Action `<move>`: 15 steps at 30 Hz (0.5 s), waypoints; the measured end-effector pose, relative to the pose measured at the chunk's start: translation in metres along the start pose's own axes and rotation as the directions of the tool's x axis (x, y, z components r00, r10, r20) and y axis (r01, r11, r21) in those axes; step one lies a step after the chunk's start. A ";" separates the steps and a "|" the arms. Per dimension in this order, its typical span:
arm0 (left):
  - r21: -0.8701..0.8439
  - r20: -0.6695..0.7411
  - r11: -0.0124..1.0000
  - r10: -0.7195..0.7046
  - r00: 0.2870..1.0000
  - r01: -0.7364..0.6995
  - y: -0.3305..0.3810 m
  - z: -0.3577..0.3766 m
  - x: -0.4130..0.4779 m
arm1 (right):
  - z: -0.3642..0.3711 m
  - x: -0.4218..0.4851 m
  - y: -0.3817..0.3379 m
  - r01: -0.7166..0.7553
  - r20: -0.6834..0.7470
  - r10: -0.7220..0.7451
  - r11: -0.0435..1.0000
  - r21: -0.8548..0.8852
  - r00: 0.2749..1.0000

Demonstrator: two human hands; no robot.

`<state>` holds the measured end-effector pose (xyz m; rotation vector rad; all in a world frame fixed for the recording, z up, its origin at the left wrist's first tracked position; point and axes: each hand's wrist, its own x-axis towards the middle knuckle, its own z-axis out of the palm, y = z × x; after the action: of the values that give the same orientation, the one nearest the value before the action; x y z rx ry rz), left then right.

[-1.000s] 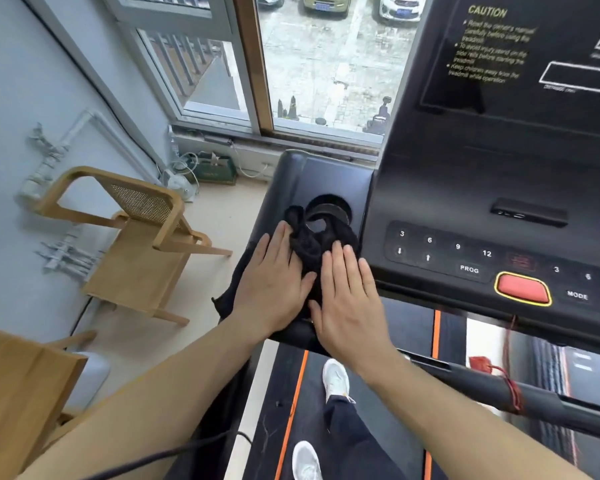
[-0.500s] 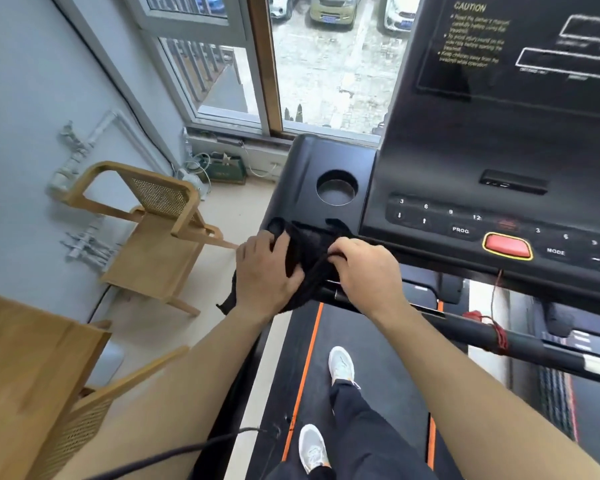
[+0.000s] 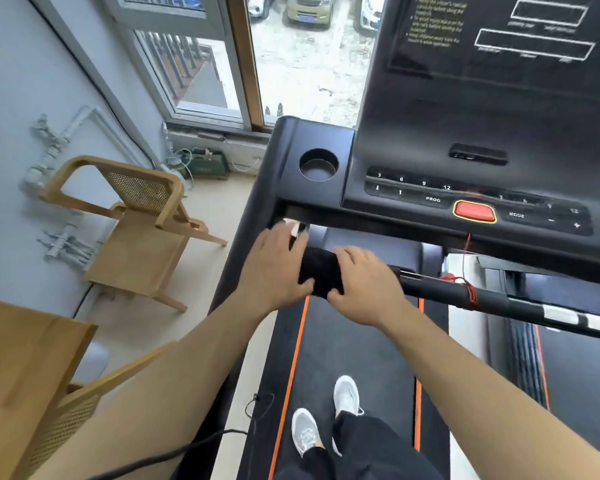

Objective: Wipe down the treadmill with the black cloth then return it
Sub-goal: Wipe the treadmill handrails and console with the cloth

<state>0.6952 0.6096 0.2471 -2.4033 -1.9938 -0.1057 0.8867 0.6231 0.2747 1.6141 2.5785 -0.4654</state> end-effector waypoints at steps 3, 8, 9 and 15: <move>0.049 0.161 0.997 0.051 0.986 -0.059 0.002 0.021 0.010 | 0.021 0.029 -0.014 -0.015 0.073 0.019 0.998 -0.065 0.997; 0.173 0.311 0.978 0.061 0.948 -0.120 0.000 0.031 0.057 | 0.035 0.081 -0.013 -0.035 0.141 0.043 0.997 -0.062 0.989; 0.152 0.380 0.977 0.085 0.921 -0.152 -0.002 0.030 0.064 | 0.033 0.090 -0.009 -0.027 0.229 0.029 1.000 -0.010 0.973; -0.006 0.767 0.991 0.089 0.636 -0.130 0.000 0.005 0.098 | 0.022 0.112 0.011 -0.041 0.536 -0.094 0.971 0.234 0.839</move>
<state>0.7135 0.7062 0.2478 -2.7960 -1.9986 1.1610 0.8437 0.7187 0.2273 1.2506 2.1685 -1.0946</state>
